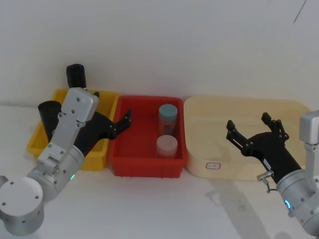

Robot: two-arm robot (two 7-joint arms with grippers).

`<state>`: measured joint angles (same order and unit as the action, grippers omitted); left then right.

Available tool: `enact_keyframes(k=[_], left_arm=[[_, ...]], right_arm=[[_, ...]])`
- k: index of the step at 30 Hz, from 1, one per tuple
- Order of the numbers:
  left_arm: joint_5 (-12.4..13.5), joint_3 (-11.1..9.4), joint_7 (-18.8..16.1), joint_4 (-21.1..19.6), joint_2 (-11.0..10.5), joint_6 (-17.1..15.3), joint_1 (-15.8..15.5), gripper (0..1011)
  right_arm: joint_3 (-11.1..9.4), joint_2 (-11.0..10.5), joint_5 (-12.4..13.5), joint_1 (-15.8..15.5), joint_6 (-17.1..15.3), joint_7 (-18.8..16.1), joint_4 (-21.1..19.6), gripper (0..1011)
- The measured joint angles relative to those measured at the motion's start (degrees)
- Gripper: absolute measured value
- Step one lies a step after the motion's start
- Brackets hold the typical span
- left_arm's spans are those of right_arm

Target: Pick up the garbage bag with the one hand and transfer it to the other hand.

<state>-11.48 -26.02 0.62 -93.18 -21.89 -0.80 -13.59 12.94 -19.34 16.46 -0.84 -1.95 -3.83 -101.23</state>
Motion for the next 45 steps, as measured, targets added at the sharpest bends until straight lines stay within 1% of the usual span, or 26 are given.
enact_keyframes(k=[34, 38, 43, 45], left_arm=[[0.0, 0.0, 0.0, 0.0, 0.0, 0.0, 0.0, 1000], [0.0, 0.0, 0.0, 0.0, 0.0, 0.0, 0.0, 1000], [0.0, 0.0, 0.0, 0.0, 0.0, 0.0, 0.0, 1000], [0.0, 0.0, 0.0, 0.0, 0.0, 0.0, 0.0, 1000]], right_arm=[[0.0, 0.0, 0.0, 0.1, -0.2, -0.1, 0.1, 1002], [0.0, 0.1, 0.5, 0.8, -1.2, -0.7, 0.3, 1002], [0.4, 0.4, 2.1, 2.8, -4.7, -2.4, 0.7, 1001], [0.6, 0.6, 2.9, 4.0, -6.8, -3.1, 0.9, 1001]])
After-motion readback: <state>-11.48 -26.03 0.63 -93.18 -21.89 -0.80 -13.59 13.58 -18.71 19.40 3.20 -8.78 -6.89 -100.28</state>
